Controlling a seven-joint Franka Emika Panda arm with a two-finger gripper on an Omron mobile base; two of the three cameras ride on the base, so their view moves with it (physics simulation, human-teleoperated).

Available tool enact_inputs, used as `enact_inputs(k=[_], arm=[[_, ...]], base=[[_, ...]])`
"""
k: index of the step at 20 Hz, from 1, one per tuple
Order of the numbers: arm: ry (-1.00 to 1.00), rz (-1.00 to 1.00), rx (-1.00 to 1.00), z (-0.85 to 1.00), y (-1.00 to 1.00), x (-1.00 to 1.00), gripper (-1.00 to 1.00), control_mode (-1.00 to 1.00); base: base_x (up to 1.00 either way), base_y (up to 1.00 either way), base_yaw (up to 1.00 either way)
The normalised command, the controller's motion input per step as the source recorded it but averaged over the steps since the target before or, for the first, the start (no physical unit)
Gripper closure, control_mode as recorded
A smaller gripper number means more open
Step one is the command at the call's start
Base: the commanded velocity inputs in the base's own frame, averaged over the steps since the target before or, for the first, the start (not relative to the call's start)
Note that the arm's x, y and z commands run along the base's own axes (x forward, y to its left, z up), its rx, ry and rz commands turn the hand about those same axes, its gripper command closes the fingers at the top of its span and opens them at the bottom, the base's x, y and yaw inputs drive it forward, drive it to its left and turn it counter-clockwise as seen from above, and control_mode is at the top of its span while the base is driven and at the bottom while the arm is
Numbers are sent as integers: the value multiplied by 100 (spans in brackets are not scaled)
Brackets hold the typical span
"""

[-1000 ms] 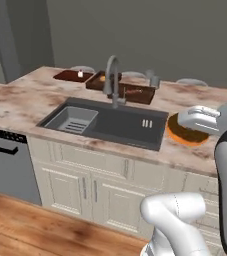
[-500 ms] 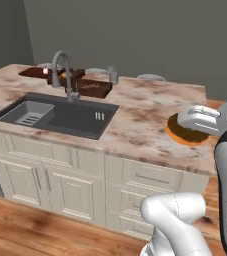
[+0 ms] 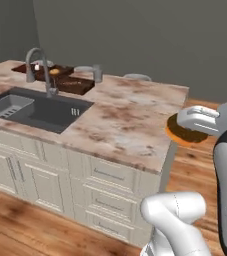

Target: Take the cake and donut from the fridge and place them on the empty tray on the dining counter.

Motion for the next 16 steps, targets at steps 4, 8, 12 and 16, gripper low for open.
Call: enact_inputs(k=[4,8,12,16], arm=[[0,0,0,0,0,0,100,100],[0,0,0,0,0,0,100,100],[0,0,0,0,0,0,100,100],[0,0,0,0,0,0,100,100]], base=[[-11,-61,74],[-24,-6,98],[-19,-3,98],[-23,-83,47]])
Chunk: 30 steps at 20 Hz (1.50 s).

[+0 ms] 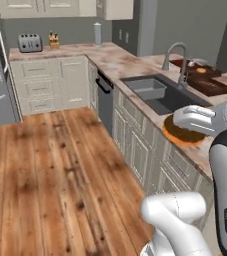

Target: Take the cake and donut from the fridge and place them on the empty tray on the dining counter.

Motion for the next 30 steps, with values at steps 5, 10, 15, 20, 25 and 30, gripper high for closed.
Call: enact_inputs(k=[5,10,15,20,25,30], arm=[[0,0,0,0,0,0,100,100],[0,0,0,0,0,0,100,100],[0,0,0,0,0,0,100,100],[0,0,0,0,0,0,100,100],[0,0,0,0,0,0,100,100],[0,0,0,0,0,0,100,100]], base=[[0,-100,0],[-2,-100,0],[-6,-100,0],[-4,-100,0],[-1,-100,0],[0,-100,0]])
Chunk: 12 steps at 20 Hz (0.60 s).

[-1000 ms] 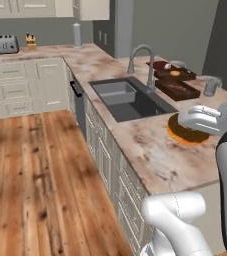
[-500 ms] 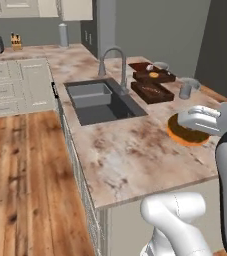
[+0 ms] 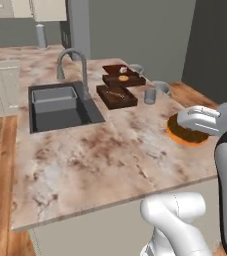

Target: Take the cake and donut from the fridge and place them on the empty tray on the dining counter.

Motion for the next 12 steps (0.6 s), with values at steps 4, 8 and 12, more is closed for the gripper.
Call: enact_inputs(k=[4,8,12], arm=[[0,0,0,0,0,0,100,100],[0,0,0,0,0,0,100,100],[0,0,0,0,0,0,100,100]], base=[[0,-100,0],[0,-100,0],[0,-100,0]])
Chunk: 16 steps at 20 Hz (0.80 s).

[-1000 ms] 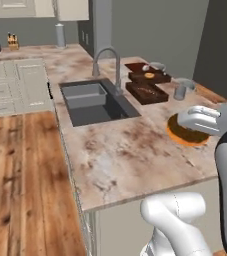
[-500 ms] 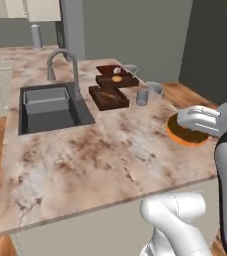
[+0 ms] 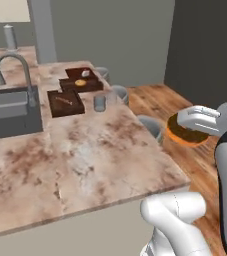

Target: Take the cake and donut from the fridge and place them on the empty tray on the dining counter.

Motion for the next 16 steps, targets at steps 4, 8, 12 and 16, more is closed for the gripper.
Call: enact_inputs(k=[4,8,12,16], arm=[[0,0,0,0,0,0,100,100],[0,0,0,0,0,0,100,100],[0,0,0,0,0,0,100,100],[0,0,0,0,0,0,100,100]], base=[[6,-100,1],[17,-100,20],[1,-90,58],[0,-34,87]])
